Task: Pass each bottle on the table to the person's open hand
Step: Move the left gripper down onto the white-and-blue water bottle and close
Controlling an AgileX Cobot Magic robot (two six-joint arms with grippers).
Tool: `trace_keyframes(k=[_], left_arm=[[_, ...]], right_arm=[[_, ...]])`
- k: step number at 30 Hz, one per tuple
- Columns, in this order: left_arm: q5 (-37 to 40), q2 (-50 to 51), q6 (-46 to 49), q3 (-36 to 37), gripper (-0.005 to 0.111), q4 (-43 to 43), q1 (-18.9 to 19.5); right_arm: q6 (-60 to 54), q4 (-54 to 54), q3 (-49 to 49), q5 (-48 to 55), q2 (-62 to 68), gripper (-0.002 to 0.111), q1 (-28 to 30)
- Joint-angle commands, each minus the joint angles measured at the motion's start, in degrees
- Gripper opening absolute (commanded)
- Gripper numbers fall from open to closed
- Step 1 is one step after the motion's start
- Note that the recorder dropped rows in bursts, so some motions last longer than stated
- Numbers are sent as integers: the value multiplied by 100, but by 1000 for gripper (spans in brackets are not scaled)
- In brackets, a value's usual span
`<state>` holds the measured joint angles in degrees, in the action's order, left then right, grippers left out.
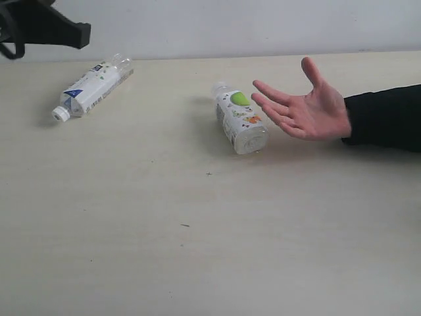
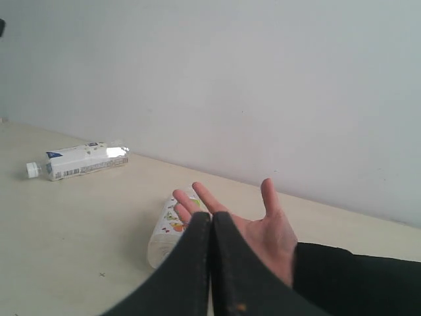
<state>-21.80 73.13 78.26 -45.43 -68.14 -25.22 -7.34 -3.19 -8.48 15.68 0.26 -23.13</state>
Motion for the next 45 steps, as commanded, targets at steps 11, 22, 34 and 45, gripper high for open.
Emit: trace_keyframes(k=[11,22,34,45], left_arm=[[1597,2789,387,-2313,0,932,1832],[-828,3851,4161,-3707,0,-3181,2060],[7347,4549,-1916,-4938,0,674,2605],[6891,5096,-5645,-6577,16,6245,1837]], right_arm=[[-9,-25,21,-33,-26,0,-17],[-9,-25,21,-33,-26,0,-17],[-9,-25,21,-33,-26,0,-17],[-9,-25,21,-33,-26,0,-17]])
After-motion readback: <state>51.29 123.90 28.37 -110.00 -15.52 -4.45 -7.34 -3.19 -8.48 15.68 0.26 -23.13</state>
